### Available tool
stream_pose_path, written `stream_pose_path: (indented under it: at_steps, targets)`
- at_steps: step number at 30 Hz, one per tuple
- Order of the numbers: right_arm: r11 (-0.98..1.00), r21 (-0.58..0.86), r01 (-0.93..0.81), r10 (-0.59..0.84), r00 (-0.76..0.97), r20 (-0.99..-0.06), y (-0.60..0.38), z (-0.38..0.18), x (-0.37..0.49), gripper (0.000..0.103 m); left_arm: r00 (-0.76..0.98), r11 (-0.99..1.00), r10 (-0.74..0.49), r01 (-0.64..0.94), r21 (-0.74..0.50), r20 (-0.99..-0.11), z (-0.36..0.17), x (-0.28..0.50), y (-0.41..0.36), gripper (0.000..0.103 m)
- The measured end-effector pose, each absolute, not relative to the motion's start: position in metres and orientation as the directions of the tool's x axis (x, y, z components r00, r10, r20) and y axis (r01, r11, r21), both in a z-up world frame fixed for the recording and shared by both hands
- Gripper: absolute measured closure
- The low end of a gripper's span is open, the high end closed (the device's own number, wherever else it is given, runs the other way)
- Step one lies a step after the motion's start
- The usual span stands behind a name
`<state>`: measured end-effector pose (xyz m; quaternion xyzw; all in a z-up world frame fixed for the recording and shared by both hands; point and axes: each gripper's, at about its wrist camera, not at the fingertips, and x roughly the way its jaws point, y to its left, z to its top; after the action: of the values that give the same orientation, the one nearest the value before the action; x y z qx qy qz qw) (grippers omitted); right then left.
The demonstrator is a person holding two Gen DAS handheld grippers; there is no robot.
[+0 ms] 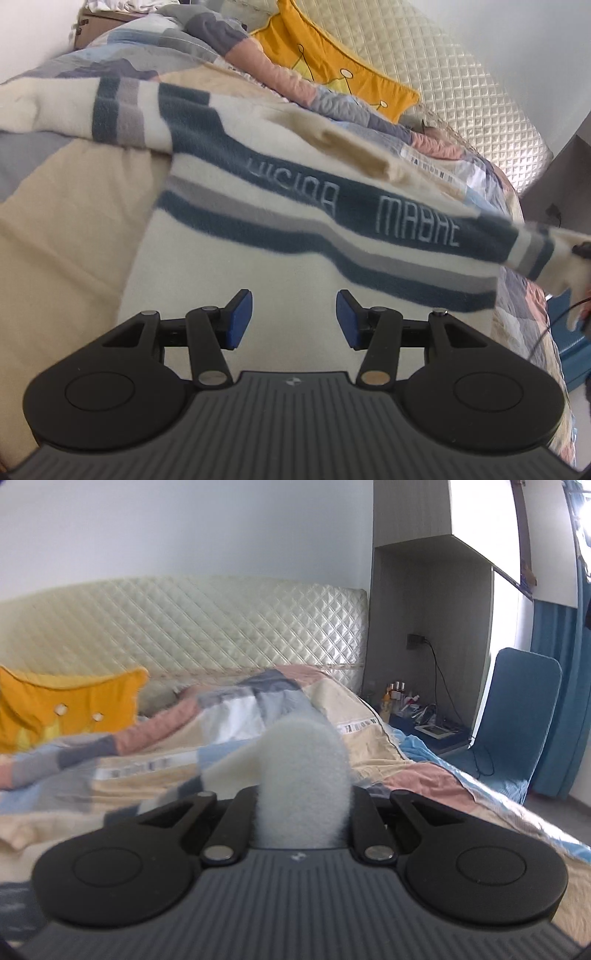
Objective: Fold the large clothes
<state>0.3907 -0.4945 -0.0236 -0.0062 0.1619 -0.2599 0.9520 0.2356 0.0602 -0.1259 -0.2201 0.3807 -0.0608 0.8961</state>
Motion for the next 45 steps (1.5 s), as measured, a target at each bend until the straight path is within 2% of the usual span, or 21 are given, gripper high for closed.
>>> stream_pose_path:
  at_steps: [5, 7, 11, 17, 19, 21, 22, 23, 24, 32, 35, 37, 39, 45]
  targets:
    - [0.838, -0.149, 0.525, -0.540, 0.760, -0.361, -0.520, -0.090, 0.427, 0.090, 0.701, 0.921, -0.229, -0.068, -0.383, -0.675, -0.125, 0.247, 0.069, 0.047]
    - [0.826, -0.134, 0.547, -0.556, 0.751, -0.356, -0.527, -0.120, 0.429, 0.090, 0.701, 0.934, -0.195, -0.081, -0.348, -0.686, -0.126, 0.253, 0.073, 0.047]
    - [0.801, -0.094, 0.591, -0.579, 0.725, -0.374, -0.537, -0.173, 0.420, 0.087, 0.671, 0.905, -0.221, -0.130, -0.406, -0.707, -0.134, 0.264, 0.091, 0.047]
    - [0.776, -0.027, 0.631, -0.588, 0.706, -0.396, -0.542, -0.193, 0.422, 0.083, 0.656, 0.907, -0.185, -0.174, -0.385, -0.732, -0.141, 0.267, 0.101, 0.047]
    - [0.767, -0.036, 0.640, -0.604, 0.703, -0.376, -0.538, -0.192, 0.423, 0.077, 0.651, 0.894, -0.189, -0.195, -0.403, -0.735, -0.144, 0.269, 0.106, 0.047]
    - [0.746, -0.053, 0.664, -0.635, 0.685, -0.356, -0.531, -0.187, 0.420, 0.057, 0.645, 0.877, -0.201, -0.217, -0.428, -0.738, -0.146, 0.270, 0.111, 0.047]
    - [0.730, -0.056, 0.682, -0.653, 0.670, -0.354, -0.528, -0.185, 0.418, 0.051, 0.643, 0.867, -0.206, -0.229, -0.441, -0.738, -0.148, 0.270, 0.115, 0.047]
    - [0.713, -0.041, 0.700, -0.665, 0.656, -0.358, -0.526, -0.181, 0.414, 0.038, 0.640, 0.857, -0.209, -0.245, -0.453, -0.740, -0.150, 0.270, 0.118, 0.047]
    - [0.703, -0.013, 0.712, -0.667, 0.652, -0.362, -0.523, -0.177, 0.408, 0.034, 0.635, 0.846, -0.214, -0.260, -0.466, -0.742, -0.152, 0.270, 0.121, 0.047]
    - [0.696, 0.210, 0.687, -0.570, 0.706, -0.421, -0.485, -0.132, 0.339, 0.034, 0.649, 0.793, -0.242, -0.296, -0.532, -0.721, -0.152, 0.255, 0.137, 0.047]
    - [0.605, 0.412, 0.682, -0.488, 0.726, -0.485, -0.477, -0.118, 0.295, 0.032, 0.678, 0.813, -0.212, -0.278, -0.512, -0.704, -0.139, 0.246, 0.138, 0.047]
    - [0.491, 0.566, 0.662, -0.402, 0.749, -0.526, -0.474, -0.116, 0.264, 0.031, 0.681, 0.799, -0.235, -0.271, -0.537, -0.694, -0.136, 0.241, 0.141, 0.047]
    - [0.407, 0.658, 0.633, -0.328, 0.774, -0.541, -0.466, -0.121, 0.236, 0.031, 0.676, 0.786, -0.255, -0.272, -0.555, -0.692, -0.137, 0.236, 0.142, 0.047]
    - [0.352, 0.674, 0.650, -0.146, 0.749, -0.646, -0.428, -0.156, 0.187, 0.031, 0.644, 0.768, -0.300, -0.274, -0.579, -0.703, -0.144, 0.226, 0.137, 0.047]
